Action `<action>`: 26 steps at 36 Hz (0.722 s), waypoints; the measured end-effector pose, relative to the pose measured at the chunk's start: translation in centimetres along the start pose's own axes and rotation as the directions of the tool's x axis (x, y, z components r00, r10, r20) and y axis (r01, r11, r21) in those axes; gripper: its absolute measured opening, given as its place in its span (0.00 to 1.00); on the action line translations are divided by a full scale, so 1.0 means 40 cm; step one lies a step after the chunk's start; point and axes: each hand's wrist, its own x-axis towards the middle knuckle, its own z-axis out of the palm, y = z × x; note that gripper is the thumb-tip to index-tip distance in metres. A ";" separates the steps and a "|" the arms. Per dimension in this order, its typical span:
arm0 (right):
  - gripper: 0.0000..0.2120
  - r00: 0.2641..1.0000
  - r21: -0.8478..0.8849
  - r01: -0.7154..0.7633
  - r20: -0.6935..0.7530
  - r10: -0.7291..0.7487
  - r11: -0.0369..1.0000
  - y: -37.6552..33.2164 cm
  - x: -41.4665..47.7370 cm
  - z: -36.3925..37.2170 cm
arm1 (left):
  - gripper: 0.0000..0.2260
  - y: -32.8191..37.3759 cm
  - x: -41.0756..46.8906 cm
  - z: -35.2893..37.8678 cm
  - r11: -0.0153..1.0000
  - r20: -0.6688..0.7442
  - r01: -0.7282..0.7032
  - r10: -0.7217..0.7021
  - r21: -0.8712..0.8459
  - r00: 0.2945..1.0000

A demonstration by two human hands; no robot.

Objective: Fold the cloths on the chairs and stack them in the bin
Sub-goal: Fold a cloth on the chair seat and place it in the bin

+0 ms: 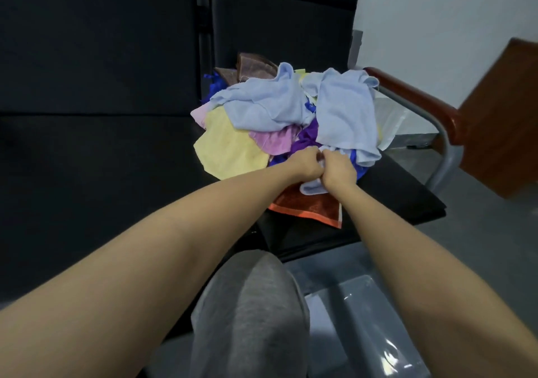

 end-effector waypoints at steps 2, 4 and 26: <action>0.11 0.996 0.084 0.002 -0.087 0.006 0.996 0.010 -0.001 -0.006 | 0.19 -0.005 0.007 0.003 0.996 -0.043 0.036 -0.040 -0.087 0.998; 0.09 0.984 0.087 0.052 -0.176 -0.036 0.995 0.009 -0.003 -0.020 | 0.26 -0.007 -0.002 -0.008 0.982 -0.067 0.058 -0.070 -0.178 0.995; 0.11 0.937 0.689 0.267 -0.349 -0.015 0.674 -0.167 0.013 -0.105 | 0.13 -0.020 -0.031 -0.088 0.679 -0.136 0.048 -0.216 -0.733 0.967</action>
